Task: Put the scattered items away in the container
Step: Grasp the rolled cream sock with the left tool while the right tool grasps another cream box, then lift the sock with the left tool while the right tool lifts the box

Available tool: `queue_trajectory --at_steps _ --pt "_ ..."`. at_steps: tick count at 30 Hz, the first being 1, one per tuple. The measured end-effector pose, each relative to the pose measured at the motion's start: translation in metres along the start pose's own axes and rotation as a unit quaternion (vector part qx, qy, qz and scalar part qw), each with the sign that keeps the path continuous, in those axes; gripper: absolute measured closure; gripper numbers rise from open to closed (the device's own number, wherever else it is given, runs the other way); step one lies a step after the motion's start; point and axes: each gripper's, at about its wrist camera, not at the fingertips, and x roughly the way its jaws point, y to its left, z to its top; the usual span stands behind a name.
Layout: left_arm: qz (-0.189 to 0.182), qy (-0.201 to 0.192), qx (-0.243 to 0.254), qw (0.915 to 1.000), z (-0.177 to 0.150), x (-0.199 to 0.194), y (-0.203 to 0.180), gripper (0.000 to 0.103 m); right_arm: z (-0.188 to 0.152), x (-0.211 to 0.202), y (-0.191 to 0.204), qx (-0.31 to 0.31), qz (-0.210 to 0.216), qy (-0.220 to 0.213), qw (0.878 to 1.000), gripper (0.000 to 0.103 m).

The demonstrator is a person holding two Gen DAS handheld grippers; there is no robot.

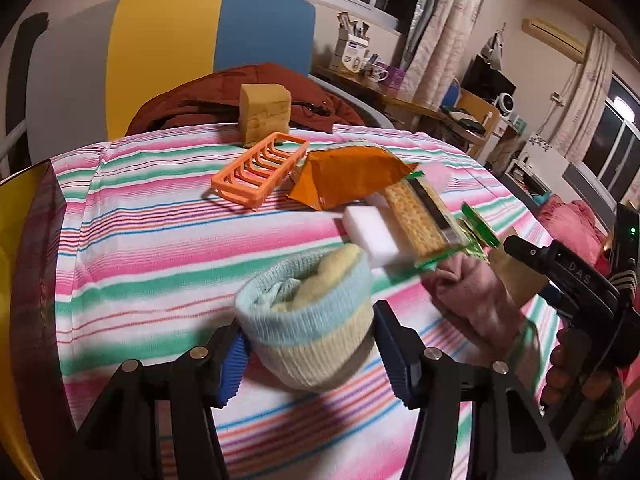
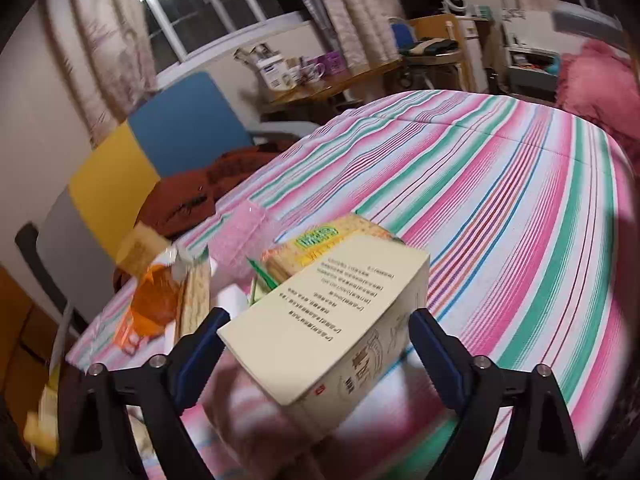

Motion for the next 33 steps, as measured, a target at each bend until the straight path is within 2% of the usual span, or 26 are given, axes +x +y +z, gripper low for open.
queue_trajectory --at_steps 3,8,14,19,21,24,32,33 --pt "-0.011 0.001 0.001 0.9999 -0.006 -0.007 0.000 0.045 -0.002 -0.010 -0.011 -0.024 -0.011 0.001 1.000 0.034" --pt "-0.023 0.007 0.007 0.9997 -0.021 -0.022 0.001 0.046 -0.006 -0.028 -0.027 -0.051 0.000 0.006 0.999 0.045" --pt "-0.028 0.010 0.025 0.9993 -0.043 -0.045 -0.001 0.046 -0.021 -0.046 -0.023 -0.122 0.003 0.025 0.992 0.045" --pt "-0.024 0.008 0.052 0.9983 -0.058 -0.052 -0.005 0.046 -0.034 -0.051 -0.012 -0.180 -0.017 0.031 0.983 0.045" --pt "-0.031 0.010 0.053 0.9981 -0.062 -0.051 -0.003 0.045 -0.035 -0.050 -0.011 -0.180 -0.021 0.029 0.983 0.045" --pt "-0.037 0.017 0.042 0.9983 -0.070 -0.047 0.004 0.036 -0.035 -0.048 -0.011 -0.170 -0.025 0.024 0.985 0.043" --pt "-0.043 0.007 0.042 0.9982 -0.074 -0.049 0.004 0.035 -0.037 -0.045 -0.015 -0.145 -0.013 0.000 0.989 0.041" --pt "-0.041 0.006 0.047 0.9980 -0.074 -0.049 0.003 0.036 -0.037 -0.044 -0.016 -0.143 -0.010 -0.002 0.990 0.038"
